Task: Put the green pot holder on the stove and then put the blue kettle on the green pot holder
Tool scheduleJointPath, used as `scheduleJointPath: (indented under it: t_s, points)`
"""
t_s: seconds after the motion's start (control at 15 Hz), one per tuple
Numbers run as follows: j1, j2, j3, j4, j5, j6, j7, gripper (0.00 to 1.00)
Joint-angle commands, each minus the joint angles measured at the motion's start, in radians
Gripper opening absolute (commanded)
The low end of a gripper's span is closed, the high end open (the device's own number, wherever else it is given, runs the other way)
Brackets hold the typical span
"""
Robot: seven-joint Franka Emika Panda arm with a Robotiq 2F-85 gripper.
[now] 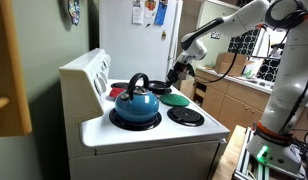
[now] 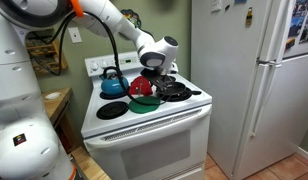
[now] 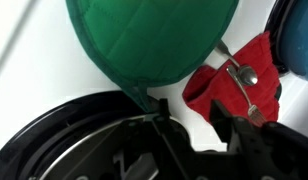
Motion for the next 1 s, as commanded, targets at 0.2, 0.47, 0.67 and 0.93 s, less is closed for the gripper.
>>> scheduleJointPath:
  t_s: [0.2, 0.47, 0.67, 0.93]
  points:
    - [0.04, -0.044, 0.015, 0.015, -0.008, -0.038, 0.006, 0.77]
    - [0.051, -0.061, 0.018, 0.02, -0.014, -0.047, 0.012, 0.86]
    - [0.057, -0.052, 0.024, 0.039, -0.02, -0.059, 0.001, 0.99]
    - [0.102, 0.001, 0.065, 0.165, -0.149, -0.18, 0.011, 1.0]
